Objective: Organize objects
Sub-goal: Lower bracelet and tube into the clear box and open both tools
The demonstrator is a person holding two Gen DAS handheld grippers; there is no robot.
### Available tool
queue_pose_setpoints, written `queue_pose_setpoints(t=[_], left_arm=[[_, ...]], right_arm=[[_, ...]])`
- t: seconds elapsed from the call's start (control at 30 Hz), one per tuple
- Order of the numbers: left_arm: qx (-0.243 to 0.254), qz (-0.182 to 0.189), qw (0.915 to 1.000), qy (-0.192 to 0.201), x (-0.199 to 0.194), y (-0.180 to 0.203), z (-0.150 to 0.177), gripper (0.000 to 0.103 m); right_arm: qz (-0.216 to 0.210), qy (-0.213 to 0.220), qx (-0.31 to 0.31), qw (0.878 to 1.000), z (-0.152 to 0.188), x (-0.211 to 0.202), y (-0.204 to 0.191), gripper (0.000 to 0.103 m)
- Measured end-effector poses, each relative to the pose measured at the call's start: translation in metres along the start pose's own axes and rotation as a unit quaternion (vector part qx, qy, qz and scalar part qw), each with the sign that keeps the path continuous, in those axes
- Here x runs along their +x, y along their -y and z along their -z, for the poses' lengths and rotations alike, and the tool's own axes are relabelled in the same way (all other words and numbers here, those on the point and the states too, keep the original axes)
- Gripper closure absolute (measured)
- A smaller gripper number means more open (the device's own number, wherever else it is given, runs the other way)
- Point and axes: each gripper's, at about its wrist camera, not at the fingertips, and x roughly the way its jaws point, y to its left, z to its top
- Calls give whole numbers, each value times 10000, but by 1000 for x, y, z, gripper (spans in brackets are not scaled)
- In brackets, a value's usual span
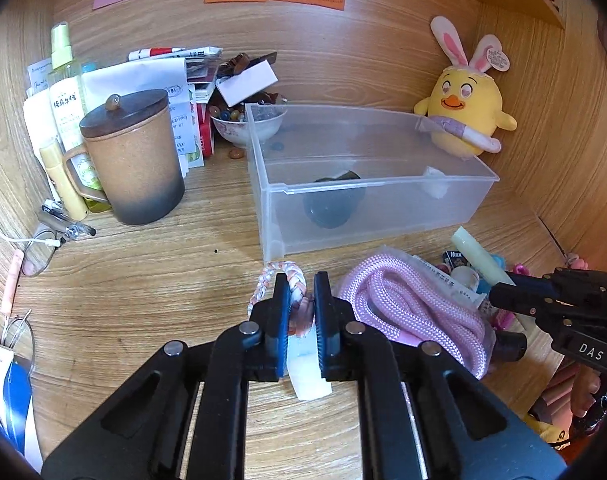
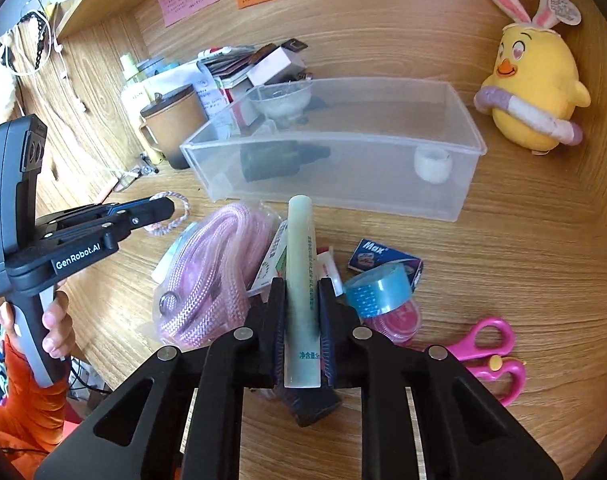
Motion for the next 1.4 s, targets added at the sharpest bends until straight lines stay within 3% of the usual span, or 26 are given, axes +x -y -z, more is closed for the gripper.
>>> queue_pose_setpoints(t=[0.57, 0.83, 1.07, 1.4], left_arm=[[10, 26, 9968, 800, -32, 5, -65, 92], [10, 271, 9966, 775, -16, 9, -96, 92], [8, 468, 9978, 463, 14, 13, -109, 92], [95, 322, 9994, -92, 63, 20, -107, 92]], right_arm=[[361, 884, -183, 9953, -63, -27, 18, 89], [548, 1101, -349, 9918, -100, -21, 30, 89], [671, 833, -532, 9928, -117, 8, 42, 89], [545, 172, -541, 9969, -119, 58, 55, 89]])
